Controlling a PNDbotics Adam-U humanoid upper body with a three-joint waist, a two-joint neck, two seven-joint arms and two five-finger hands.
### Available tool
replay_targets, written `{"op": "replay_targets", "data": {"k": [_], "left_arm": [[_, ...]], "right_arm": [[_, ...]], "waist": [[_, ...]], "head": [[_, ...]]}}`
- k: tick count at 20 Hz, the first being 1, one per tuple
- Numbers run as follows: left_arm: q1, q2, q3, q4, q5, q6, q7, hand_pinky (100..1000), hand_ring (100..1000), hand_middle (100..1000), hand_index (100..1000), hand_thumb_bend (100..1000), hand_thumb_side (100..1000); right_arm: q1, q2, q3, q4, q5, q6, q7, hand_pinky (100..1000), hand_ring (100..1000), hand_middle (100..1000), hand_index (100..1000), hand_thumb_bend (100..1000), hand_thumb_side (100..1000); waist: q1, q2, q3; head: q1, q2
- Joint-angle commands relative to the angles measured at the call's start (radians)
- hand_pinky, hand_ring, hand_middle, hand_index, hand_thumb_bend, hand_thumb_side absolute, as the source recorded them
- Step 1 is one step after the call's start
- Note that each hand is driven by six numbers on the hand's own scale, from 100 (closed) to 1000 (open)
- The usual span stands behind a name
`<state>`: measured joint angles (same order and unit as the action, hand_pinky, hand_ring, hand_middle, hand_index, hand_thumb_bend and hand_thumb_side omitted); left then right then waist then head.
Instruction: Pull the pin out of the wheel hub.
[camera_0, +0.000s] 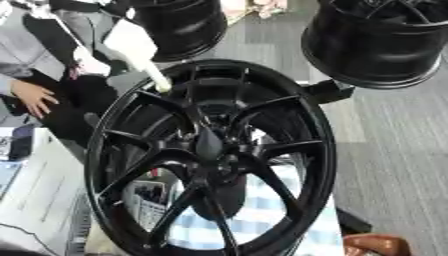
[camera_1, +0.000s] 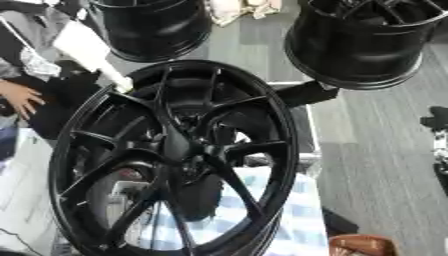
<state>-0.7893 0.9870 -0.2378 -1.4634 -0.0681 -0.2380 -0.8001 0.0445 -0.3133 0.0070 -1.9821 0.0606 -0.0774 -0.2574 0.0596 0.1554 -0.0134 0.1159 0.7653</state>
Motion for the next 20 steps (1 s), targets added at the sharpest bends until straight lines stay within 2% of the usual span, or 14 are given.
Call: {"op": "replay_targets", "data": {"k": [1,4,6,7,8,9,10,12,13,16,20], "left_arm": [[0.022,0.078,0.114,0.106,-0.027,0.008,0.079,683,517,315,531,100,176],[0.064,0.106,0.185,0.204,-0.055,0.011,0.156,690,521,325,544,100,171],[0.085,0.121,0.22,0.263,-0.083,0.016,0.202,710,556,373,585,100,177],[0.094,0.128,0.234,0.29,-0.105,0.016,0.22,729,581,424,627,100,196],[0.103,0.132,0.244,0.315,-0.125,0.014,0.232,760,639,517,705,100,218],[0.111,0.135,0.25,0.333,-0.14,0.006,0.239,785,698,587,758,136,287],[0.119,0.137,0.255,0.348,-0.153,-0.004,0.24,826,767,681,828,216,339],[0.133,0.142,0.257,0.371,-0.193,-0.026,0.231,893,856,797,889,331,409],[0.138,0.143,0.258,0.382,-0.212,-0.036,0.219,909,874,818,901,353,394],[0.143,0.138,0.264,0.409,-0.238,-0.057,0.195,916,877,821,903,324,283],[0.147,0.133,0.266,0.431,-0.233,-0.07,0.177,900,861,805,896,284,268]], "right_arm": [[-0.004,-0.012,-0.012,-0.018,0.008,-0.002,-0.008,880,735,582,718,100,650],[-0.003,-0.011,-0.015,-0.018,0.011,-0.003,-0.011,880,735,582,718,100,649],[-0.003,-0.011,-0.016,-0.018,0.012,-0.003,-0.013,880,735,581,718,100,649],[-0.003,-0.011,-0.016,-0.018,0.012,-0.003,-0.013,880,735,581,718,100,649],[-0.002,-0.01,-0.016,-0.018,0.012,-0.002,-0.013,880,735,581,718,100,651],[-0.002,-0.01,-0.017,-0.018,0.012,-0.002,-0.013,880,735,581,718,100,649],[-0.002,-0.01,-0.017,-0.018,0.012,-0.002,-0.014,880,735,581,718,100,649],[-0.003,-0.01,-0.017,-0.018,0.012,-0.003,-0.014,880,735,581,718,100,649],[-0.003,-0.01,-0.017,-0.018,0.012,-0.003,-0.014,880,735,581,718,100,649],[-0.003,-0.009,-0.017,-0.018,0.011,-0.002,-0.015,880,735,581,718,100,649],[-0.003,-0.008,-0.018,-0.018,0.011,-0.001,-0.015,880,735,581,718,100,650]], "waist": [[-0.003,-0.008,0.005],[-0.005,-0.006,0.011],[-0.005,-0.006,0.015],[-0.006,-0.006,0.017],[-0.006,-0.005,0.018],[-0.006,-0.006,0.019],[-0.007,-0.006,0.02],[-0.007,-0.007,0.019],[-0.007,-0.007,0.019],[-0.007,-0.007,0.018],[-0.007,-0.005,0.017]], "head": [[-0.013,0.005],[-0.02,0.005],[-0.022,0.005],[-0.023,0.005],[-0.024,0.005],[-0.024,0.005],[-0.025,0.005],[-0.024,0.005],[-0.023,0.005],[-0.022,0.005],[-0.022,0.005]]}}
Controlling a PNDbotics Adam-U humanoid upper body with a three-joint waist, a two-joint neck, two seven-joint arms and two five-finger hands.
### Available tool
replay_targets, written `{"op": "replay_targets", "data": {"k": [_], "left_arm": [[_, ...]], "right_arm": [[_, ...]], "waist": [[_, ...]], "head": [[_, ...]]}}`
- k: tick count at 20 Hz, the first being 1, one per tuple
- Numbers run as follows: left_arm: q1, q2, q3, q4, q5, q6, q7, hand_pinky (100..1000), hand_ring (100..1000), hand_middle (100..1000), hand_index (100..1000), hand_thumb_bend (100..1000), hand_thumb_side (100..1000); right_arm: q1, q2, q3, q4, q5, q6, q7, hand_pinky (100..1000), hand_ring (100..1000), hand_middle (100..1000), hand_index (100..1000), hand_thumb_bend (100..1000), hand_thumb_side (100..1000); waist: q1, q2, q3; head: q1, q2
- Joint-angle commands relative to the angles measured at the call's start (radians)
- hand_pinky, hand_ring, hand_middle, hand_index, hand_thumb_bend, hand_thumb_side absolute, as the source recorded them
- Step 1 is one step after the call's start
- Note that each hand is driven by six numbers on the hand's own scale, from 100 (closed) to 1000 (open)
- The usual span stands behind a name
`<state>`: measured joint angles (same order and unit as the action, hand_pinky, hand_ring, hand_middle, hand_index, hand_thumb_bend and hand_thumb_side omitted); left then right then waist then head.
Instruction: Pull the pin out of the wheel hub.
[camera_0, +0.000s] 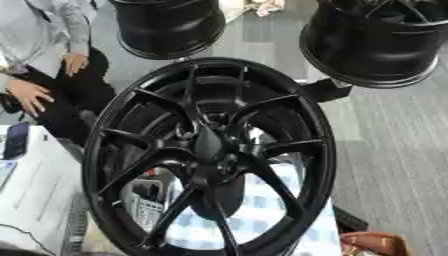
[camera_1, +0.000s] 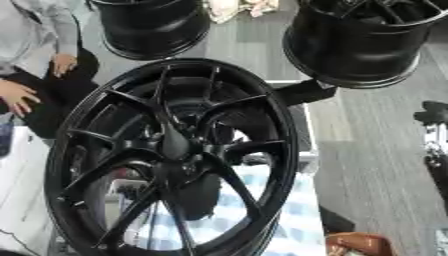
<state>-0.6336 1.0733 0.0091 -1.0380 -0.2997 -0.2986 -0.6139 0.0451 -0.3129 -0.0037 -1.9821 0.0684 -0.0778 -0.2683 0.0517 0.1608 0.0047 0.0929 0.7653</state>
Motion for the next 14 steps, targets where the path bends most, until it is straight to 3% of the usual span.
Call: {"op": "replay_targets", "data": {"k": [1,7,14], "left_arm": [[-0.009,0.046,0.019,0.009,0.002,-0.01,-0.012,898,859,803,896,283,274],[-0.009,0.044,0.021,0.012,0.022,-0.014,-0.013,881,836,777,878,245,326],[-0.007,0.04,0.028,0.007,0.077,-0.005,0.027,855,787,714,838,100,418]], "right_arm": [[-0.004,-0.008,-0.007,-0.018,0.003,-0.001,-0.005,880,735,581,718,100,650],[-0.005,-0.008,-0.007,-0.018,0.002,-0.001,-0.005,880,734,581,718,100,650],[-0.005,-0.011,-0.006,-0.018,0.002,-0.002,-0.003,879,734,581,717,100,648]], "waist": [[0.001,-0.011,-0.001],[0.001,-0.011,0.0],[-0.001,-0.012,0.002]], "head": [[0.001,0.005],[0.0,0.005],[-0.001,0.005]]}}
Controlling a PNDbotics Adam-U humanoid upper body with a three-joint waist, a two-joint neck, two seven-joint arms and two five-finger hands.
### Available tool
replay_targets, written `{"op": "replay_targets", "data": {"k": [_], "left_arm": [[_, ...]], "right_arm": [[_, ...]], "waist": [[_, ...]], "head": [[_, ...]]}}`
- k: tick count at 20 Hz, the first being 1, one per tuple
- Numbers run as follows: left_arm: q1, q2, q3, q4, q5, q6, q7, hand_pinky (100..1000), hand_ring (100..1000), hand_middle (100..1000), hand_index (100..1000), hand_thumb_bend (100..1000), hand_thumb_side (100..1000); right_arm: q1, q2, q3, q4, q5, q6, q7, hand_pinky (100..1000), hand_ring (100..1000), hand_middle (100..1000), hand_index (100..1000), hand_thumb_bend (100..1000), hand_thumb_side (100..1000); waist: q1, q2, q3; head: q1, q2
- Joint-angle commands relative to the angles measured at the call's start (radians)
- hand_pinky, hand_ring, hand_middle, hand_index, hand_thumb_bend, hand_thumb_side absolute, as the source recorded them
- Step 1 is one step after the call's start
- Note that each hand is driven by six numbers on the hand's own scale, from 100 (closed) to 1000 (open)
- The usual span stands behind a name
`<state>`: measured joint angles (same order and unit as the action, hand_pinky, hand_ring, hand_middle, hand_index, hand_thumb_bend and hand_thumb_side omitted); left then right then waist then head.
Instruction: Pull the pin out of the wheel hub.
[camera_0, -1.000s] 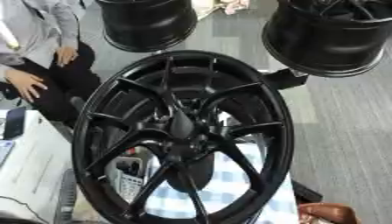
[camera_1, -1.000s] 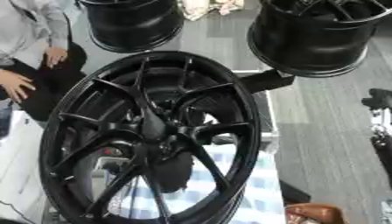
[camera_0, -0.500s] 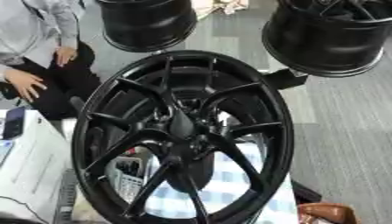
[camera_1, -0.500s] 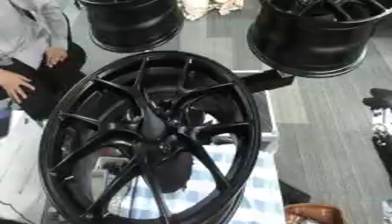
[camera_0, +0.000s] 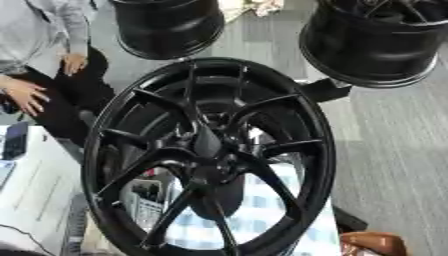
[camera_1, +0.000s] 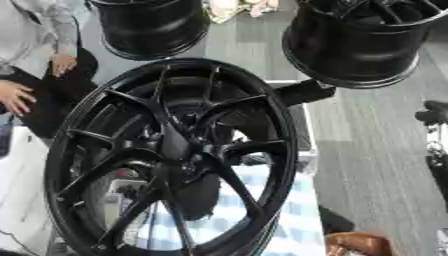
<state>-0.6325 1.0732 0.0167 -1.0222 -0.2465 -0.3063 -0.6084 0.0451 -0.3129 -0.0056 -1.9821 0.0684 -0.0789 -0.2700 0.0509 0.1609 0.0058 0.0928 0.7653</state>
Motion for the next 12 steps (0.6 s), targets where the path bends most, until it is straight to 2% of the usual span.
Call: {"op": "replay_targets", "data": {"k": [1,5,6,7,8,12], "left_arm": [[-0.009,0.035,0.024,-0.015,0.045,0.004,0.039,849,772,690,829,100,437],[0.018,-0.005,0.053,-0.108,0.249,0.023,0.163,852,750,653,818,100,587],[0.034,-0.018,0.061,-0.146,0.304,0.04,0.21,854,748,647,815,100,593],[0.055,-0.035,0.066,-0.19,0.357,0.061,0.265,855,745,643,814,100,555],[0.082,-0.052,0.07,-0.243,0.408,0.083,0.321,855,745,642,813,100,613],[0.21,-0.151,0.086,-0.498,0.572,0.149,0.497,858,745,644,822,100,646]], "right_arm": [[-0.005,-0.012,-0.004,-0.018,0.003,-0.001,0.0,879,734,581,717,100,647],[-0.009,-0.014,-0.005,-0.018,0.004,-0.003,0.0,880,734,582,717,100,640],[-0.01,-0.015,-0.005,-0.018,0.004,-0.004,-0.001,880,734,582,717,100,636],[-0.012,-0.016,-0.005,-0.018,0.004,-0.005,-0.001,880,734,583,717,100,633],[-0.014,-0.017,-0.005,-0.018,0.004,-0.007,-0.001,880,734,583,718,100,626],[-0.023,-0.024,-0.004,-0.018,0.005,-0.014,-0.002,880,735,585,718,100,605]], "waist": [[0.0,-0.012,0.002],[-0.005,-0.01,0.003],[-0.006,-0.009,0.004],[-0.007,-0.007,0.005],[-0.008,-0.006,0.005],[-0.016,0.0,0.009]], "head": [[-0.002,0.005],[-0.01,0.005],[-0.013,0.005],[-0.014,0.005],[-0.015,0.005],[-0.019,0.005]]}}
